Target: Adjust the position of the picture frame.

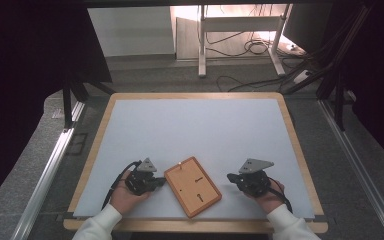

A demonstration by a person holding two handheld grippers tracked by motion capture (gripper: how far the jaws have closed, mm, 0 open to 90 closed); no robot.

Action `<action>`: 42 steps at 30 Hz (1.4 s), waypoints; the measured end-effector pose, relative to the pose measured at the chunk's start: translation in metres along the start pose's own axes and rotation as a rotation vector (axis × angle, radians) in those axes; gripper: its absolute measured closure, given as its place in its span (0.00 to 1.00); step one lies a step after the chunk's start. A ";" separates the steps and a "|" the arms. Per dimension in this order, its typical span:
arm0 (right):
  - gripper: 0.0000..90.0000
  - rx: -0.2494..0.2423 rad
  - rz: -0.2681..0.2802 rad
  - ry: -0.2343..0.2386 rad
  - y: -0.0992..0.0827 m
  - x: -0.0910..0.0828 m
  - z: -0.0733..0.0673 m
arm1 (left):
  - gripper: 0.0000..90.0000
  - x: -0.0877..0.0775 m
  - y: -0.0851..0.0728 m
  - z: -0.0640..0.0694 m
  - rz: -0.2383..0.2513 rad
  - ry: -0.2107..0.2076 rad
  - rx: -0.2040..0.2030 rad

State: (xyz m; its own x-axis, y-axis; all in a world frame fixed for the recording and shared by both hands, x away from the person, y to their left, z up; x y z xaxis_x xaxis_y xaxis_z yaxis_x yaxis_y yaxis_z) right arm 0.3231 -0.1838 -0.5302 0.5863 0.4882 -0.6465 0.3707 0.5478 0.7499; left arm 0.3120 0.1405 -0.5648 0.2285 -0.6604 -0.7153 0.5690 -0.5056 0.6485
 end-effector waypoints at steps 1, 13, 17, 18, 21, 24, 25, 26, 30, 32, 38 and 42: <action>0.98 0.000 0.000 0.000 0.000 0.000 0.000 | 1.00 0.000 0.000 0.000 0.000 0.000 0.000; 0.94 0.033 -0.006 -0.001 -0.002 -0.001 0.007 | 1.00 0.022 0.035 -0.024 0.014 -0.003 -0.035; 0.94 0.033 -0.005 0.000 -0.002 -0.001 0.007 | 1.00 0.030 0.047 -0.028 0.015 -0.001 -0.033; 0.94 0.033 -0.005 0.001 -0.002 -0.001 0.007 | 1.00 0.032 0.049 -0.029 0.014 0.001 -0.031; 0.94 0.035 -0.006 0.007 -0.002 -0.001 0.007 | 1.00 0.036 0.054 -0.031 0.017 0.006 -0.025; 0.94 0.039 -0.007 0.009 -0.002 0.000 0.008 | 1.00 0.039 0.056 -0.032 0.033 0.003 -0.030; 0.94 0.041 -0.007 0.010 -0.001 0.001 0.008 | 1.00 0.039 0.057 -0.033 0.039 0.000 -0.030; 0.94 0.041 -0.007 0.010 -0.001 0.001 0.008 | 1.00 0.039 0.057 -0.034 0.043 -0.005 -0.032; 0.94 0.041 -0.007 0.017 -0.001 0.002 0.008 | 1.00 0.040 0.057 -0.037 0.057 -0.021 -0.024; 0.94 0.044 -0.009 0.015 -0.001 0.002 0.009 | 1.00 0.039 0.056 -0.038 0.057 -0.029 -0.026; 0.84 0.050 -0.014 -0.008 -0.005 0.002 0.013 | 0.96 0.030 0.051 -0.035 0.066 -0.005 0.009; 0.71 0.070 -0.008 -0.027 -0.007 0.000 0.016 | 0.89 0.011 0.041 -0.026 0.115 -0.007 -0.002</action>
State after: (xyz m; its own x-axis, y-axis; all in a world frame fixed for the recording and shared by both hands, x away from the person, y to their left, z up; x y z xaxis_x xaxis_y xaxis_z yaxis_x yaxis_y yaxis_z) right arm 0.3318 -0.1982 -0.5339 0.6021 0.4652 -0.6489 0.4240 0.5024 0.7535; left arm 0.3580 0.1269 -0.5532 0.2871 -0.7176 -0.6345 0.5407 -0.4254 0.7257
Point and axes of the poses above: each handheld gripper's, and its own axes: x roughly forward along the jaws, y roughly out of its top, z roughly to its right, the point moved 4 cm from there along x, roughly forward along the jaws, and after that the axes turned 10 degrees about -y, right-handed, at the moved point
